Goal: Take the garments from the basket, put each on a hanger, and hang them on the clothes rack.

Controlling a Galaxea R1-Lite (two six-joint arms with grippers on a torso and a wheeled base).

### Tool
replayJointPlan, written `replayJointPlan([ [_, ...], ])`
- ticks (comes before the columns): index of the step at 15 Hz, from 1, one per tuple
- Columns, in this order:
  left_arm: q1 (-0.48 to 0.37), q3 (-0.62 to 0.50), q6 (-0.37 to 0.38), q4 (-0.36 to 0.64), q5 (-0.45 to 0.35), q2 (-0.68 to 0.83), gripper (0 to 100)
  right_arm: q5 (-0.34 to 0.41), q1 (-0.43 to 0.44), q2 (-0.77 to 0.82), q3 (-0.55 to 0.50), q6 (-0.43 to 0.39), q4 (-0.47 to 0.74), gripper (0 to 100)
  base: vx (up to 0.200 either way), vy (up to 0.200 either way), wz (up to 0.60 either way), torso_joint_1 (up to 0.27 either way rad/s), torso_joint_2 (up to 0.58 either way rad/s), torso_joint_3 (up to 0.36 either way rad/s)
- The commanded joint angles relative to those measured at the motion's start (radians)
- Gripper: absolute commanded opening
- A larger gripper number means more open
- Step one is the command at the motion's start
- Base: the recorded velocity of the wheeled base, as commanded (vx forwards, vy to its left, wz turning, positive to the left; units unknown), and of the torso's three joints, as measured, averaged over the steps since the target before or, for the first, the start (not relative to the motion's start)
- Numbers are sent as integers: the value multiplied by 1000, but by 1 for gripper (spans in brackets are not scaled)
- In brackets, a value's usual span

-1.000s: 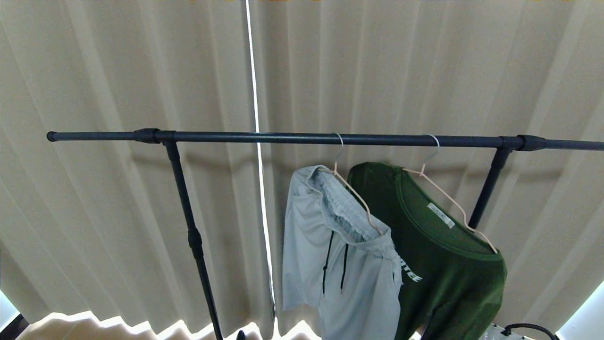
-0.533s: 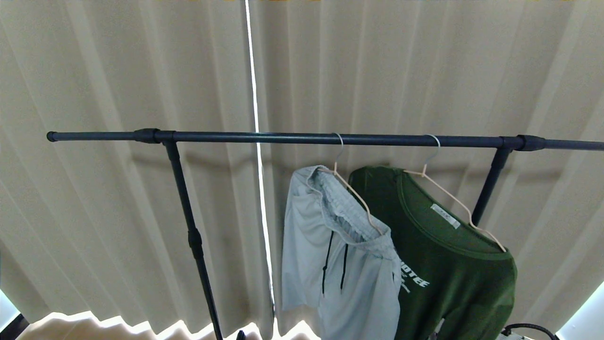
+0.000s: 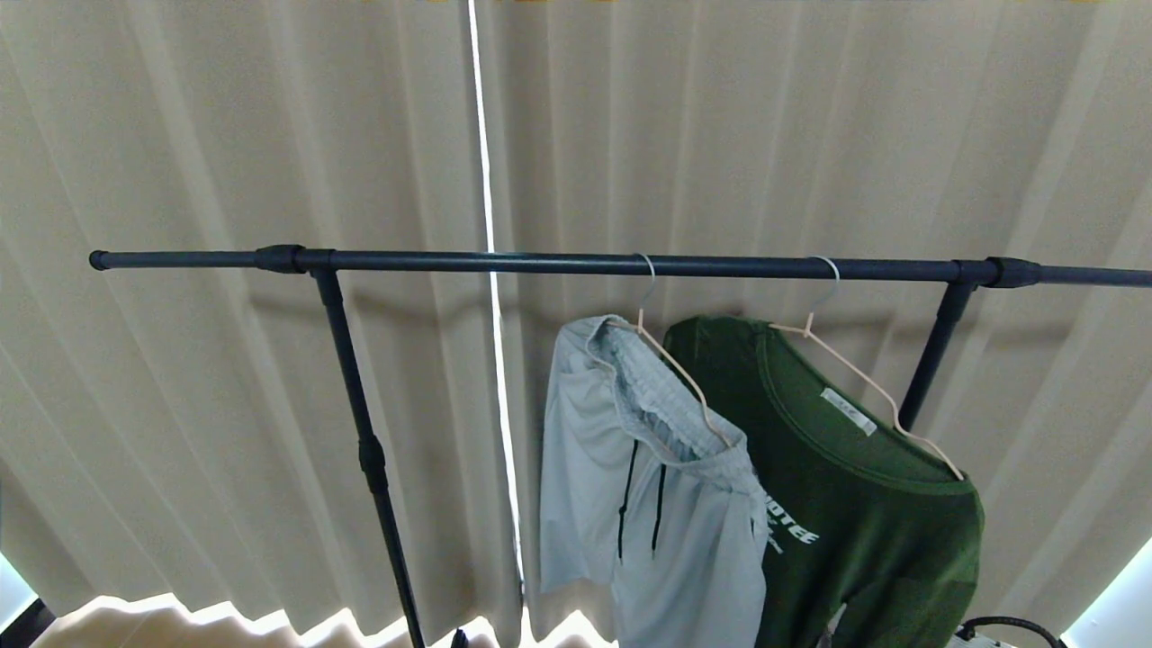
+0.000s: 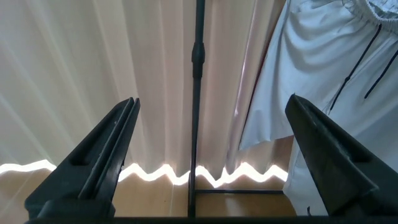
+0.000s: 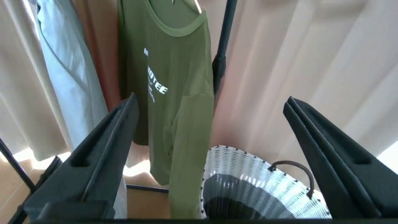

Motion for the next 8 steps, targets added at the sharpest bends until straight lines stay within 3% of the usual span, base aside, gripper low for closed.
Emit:
replayJointPlan([
  [1, 0, 0, 0, 0, 0, 1, 100, 1, 73, 1, 1, 3, -1, 100, 0, 0, 0, 0, 0, 0],
  [3, 0, 0, 0, 0, 0, 1, 100, 2, 165, -83, -2, -2, 2, 100, 0, 0, 0, 0, 0, 0],
  [8, 0, 0, 0, 0, 0, 1, 100, -33, 144, -91, 0, 45, -1, 100, 0, 0, 0, 0, 0, 0],
])
